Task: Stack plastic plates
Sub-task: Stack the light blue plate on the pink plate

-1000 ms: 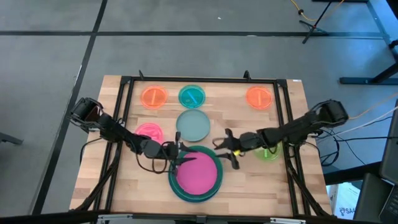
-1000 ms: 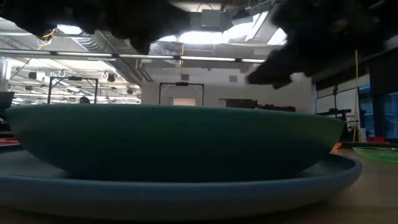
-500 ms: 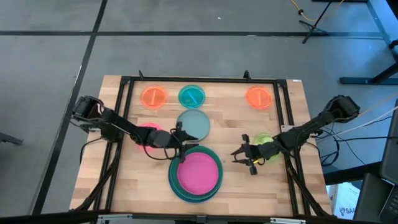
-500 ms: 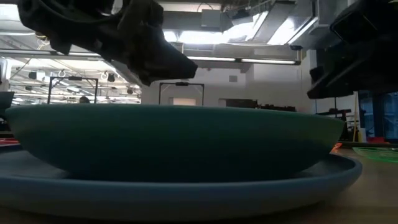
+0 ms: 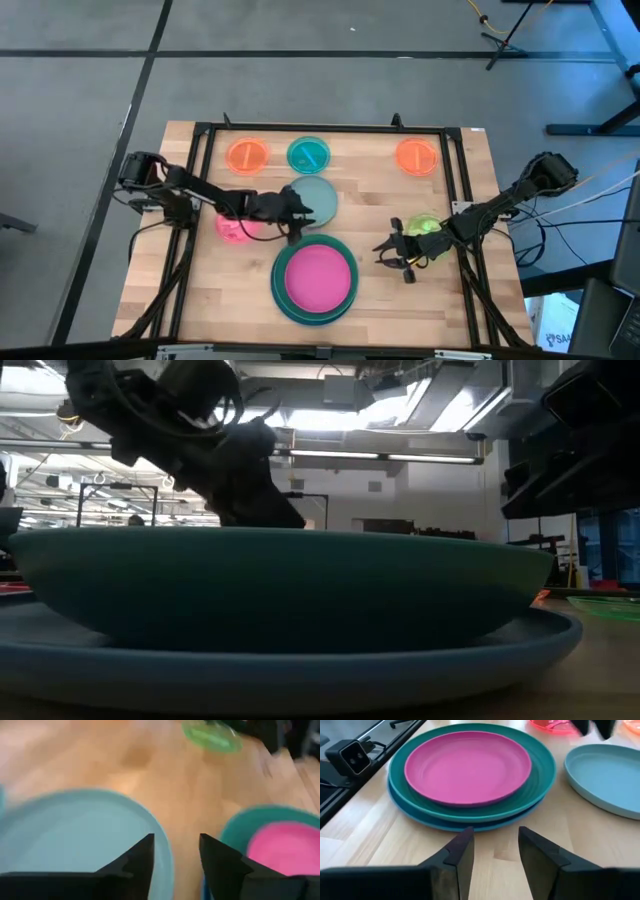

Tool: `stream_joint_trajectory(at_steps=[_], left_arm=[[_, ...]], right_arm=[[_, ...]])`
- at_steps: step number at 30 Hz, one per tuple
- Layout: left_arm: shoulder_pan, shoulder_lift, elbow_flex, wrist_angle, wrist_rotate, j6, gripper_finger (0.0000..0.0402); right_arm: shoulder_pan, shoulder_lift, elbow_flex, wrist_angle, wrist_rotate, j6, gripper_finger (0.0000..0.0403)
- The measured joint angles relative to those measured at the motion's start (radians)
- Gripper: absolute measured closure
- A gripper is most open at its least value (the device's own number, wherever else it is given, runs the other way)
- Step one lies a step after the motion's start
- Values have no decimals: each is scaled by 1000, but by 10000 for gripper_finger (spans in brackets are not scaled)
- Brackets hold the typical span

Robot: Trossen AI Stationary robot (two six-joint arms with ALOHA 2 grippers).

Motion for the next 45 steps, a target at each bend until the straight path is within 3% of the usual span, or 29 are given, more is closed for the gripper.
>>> stream_joint_trajectory(at_steps=[3, 8, 12, 15, 18, 21, 24, 30, 36, 45], left_arm=[[31, 0, 51, -140, 57, 1, 218], [63, 0, 232, -502, 28, 8, 192], [71, 0, 353, -781, -125, -22, 193], [70, 0, 400, -889, -279, -42, 196], [70, -1, 407, -904, -364, -47, 197], [90, -1, 387, -919, -356, -117, 197], [137, -1, 364, -948, -290, -239, 197], [221, -1, 301, -938, -163, -325, 197], [269, -1, 253, -932, -100, -365, 197], [272, -1, 189, -793, -15, -362, 198]], right_arm=[[0, 0, 0, 0, 2, 2, 259], [0, 0, 0, -2, 38, 2, 259], [0, 1, 0, -9, 54, 4, 259], [0, 1, 0, -12, 54, 5, 259], [0, 1, 0, -24, 54, 22, 259], [0, 1, 0, -42, 54, 31, 259], [0, 1, 0, -40, 54, 32, 259], [0, 1, 0, -39, 83, 31, 259], [0, 1, 0, -39, 88, 31, 259], [0, 1, 0, -40, 88, 31, 259]])
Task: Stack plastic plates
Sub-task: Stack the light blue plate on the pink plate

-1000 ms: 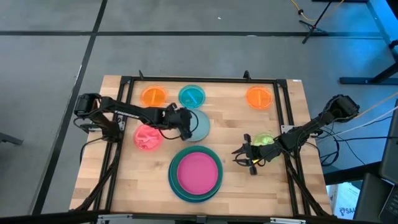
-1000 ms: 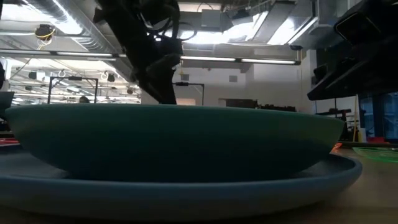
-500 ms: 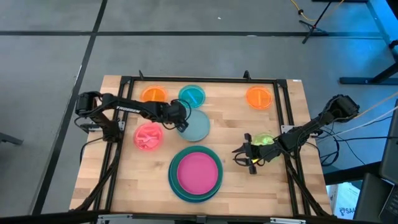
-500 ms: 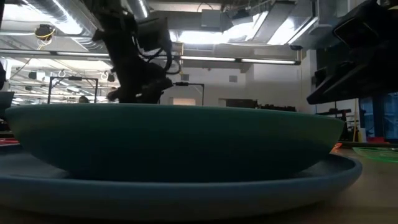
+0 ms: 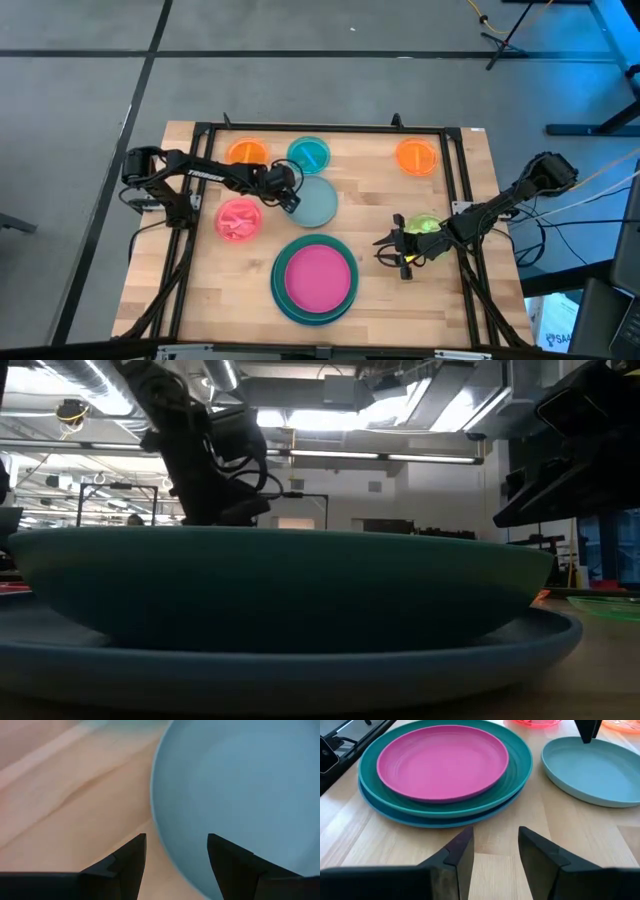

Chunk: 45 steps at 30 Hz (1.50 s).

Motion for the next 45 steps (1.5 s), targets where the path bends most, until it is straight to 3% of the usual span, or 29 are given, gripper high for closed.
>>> stream_joint_trajectory(at_steps=[10, 18, 22, 31, 45], left_arm=[[0, 0, -57, 60, 12, 4, 206], [0, 0, -92, 163, 9, 31, 282], [-3, 1, -98, 194, -43, 58, 317], [-3, 1, -99, 204, -87, 82, 369], [-3, 19, -98, 218, -126, 69, 384]], right_arm=[[0, 0, 0, 0, 20, 0, 259], [0, 0, 0, -18, 21, 0, 259], [0, 0, 0, -19, 32, 0, 259], [0, 0, 0, -24, 37, 0, 259], [0, 0, 0, -20, 55, 23, 259]])
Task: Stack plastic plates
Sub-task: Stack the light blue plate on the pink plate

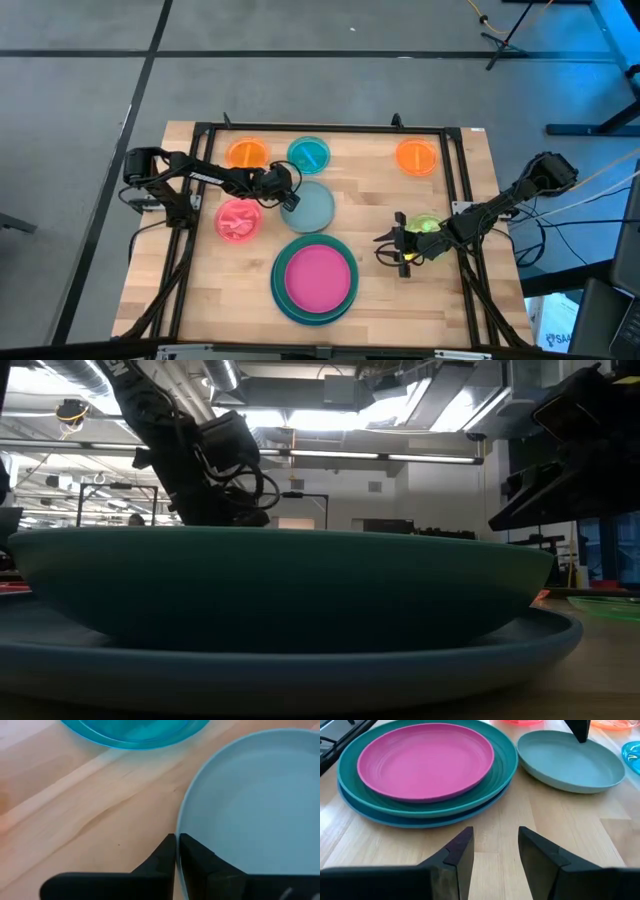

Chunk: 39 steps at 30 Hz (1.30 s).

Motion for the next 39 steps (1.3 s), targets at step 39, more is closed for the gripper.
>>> stream_joint_trajectory(at_steps=[39], left_arm=[[-43, -49, 154, 141, 33, 250, 398]], right_arm=[[0, 0, 0, -40, 1, 3, 259]])
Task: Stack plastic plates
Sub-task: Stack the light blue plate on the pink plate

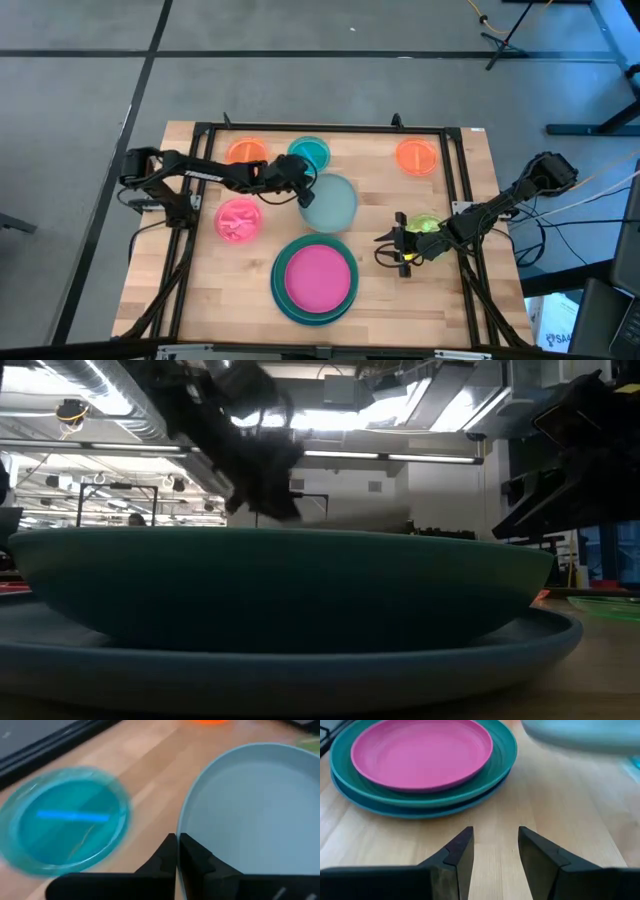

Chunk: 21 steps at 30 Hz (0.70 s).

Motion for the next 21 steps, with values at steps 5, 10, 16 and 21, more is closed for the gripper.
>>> stream_joint_trajectory(at_steps=[5, 10, 16, 21], left_arm=[[-103, -56, 1, -11, 34, 33, 400], [-221, -58, 1, -11, 40, 63, 398], [-339, -43, 0, -3, 35, 56, 397], [-403, -41, -14, 6, 30, 49, 396]], right_arm=[[0, 0, 0, -9, 0, 0, 259], [0, 0, 0, -2, 8, 0, 259], [0, 0, 0, -1, 25, 0, 259], [0, 0, 0, -1, 25, 0, 259]])
